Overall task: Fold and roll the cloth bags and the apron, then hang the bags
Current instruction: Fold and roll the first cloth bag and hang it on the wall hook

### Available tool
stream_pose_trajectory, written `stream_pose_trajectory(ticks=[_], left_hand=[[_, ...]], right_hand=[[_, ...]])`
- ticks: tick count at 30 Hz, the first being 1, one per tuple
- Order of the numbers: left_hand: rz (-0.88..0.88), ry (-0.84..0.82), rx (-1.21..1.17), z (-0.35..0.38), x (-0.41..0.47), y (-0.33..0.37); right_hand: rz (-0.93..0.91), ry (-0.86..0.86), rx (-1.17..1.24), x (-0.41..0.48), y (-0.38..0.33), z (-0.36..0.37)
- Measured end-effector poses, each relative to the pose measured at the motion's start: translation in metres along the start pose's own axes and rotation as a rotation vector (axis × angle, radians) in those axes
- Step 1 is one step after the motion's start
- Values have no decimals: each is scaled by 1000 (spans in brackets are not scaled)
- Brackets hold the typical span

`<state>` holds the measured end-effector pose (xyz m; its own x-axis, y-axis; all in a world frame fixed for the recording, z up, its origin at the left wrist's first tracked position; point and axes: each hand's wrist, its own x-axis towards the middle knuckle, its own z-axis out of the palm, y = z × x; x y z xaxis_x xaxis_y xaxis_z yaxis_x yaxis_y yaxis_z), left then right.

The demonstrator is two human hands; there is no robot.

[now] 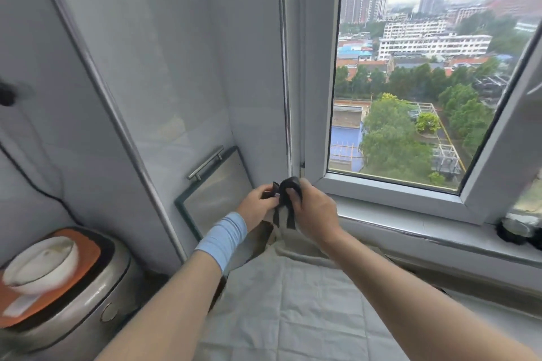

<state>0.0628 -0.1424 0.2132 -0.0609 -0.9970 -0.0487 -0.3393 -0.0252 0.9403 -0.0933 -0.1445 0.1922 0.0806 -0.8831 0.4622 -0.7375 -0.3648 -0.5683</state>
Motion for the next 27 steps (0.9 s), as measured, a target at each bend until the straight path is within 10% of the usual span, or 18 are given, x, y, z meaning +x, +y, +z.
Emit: stream_pose_trajectory(ticks=[9, 27], left_hand=[[422, 109, 179, -107, 22, 133], [642, 623, -19, -178, 121, 306]], right_hand=[[-245, 1, -103, 137, -115, -54], [-195, 179, 152, 304, -210, -157]])
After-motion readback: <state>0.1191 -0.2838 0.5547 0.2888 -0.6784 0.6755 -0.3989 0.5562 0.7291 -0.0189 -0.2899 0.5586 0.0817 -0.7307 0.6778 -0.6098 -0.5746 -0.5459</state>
